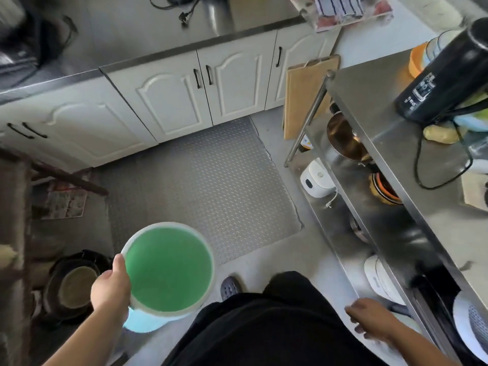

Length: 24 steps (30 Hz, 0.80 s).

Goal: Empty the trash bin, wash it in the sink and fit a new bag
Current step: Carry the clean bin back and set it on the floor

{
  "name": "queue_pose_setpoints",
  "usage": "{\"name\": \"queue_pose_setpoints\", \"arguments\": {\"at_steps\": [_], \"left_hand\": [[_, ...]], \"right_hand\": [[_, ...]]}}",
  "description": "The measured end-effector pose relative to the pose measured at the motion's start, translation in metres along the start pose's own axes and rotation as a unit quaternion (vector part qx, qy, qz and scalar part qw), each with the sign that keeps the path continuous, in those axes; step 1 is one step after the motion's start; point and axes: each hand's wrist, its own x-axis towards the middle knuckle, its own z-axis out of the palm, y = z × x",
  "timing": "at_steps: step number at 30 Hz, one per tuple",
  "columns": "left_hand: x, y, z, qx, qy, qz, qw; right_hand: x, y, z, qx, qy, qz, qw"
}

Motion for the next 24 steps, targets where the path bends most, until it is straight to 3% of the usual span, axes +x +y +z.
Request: {"name": "queue_pose_setpoints", "arguments": {"at_steps": [5, 14, 18, 24], "left_hand": [[0.026, 0.076, 0.041, 0.010, 0.011, 0.013, 1.000], [0.034, 0.213, 0.100, 0.003, 0.029, -0.005, 1.000], [0.038, 0.273, 0.118, -0.047, 0.042, -0.035, 0.997], [0.078, 0.358, 0.148, -0.101, 0.008, -0.084, 0.991]], "right_hand": [[0.054, -0.051, -0.057, 0.061, -0.010, -0.016, 0.998], [0.154, -0.158, -0.202, -0.164, -0.016, -0.107, 0.981], [0.185, -0.214, -0.255, -0.184, -0.011, -0.118, 0.976], [0.214, -0.309, -0.282, -0.196, -0.021, -0.134, 0.971]]}}
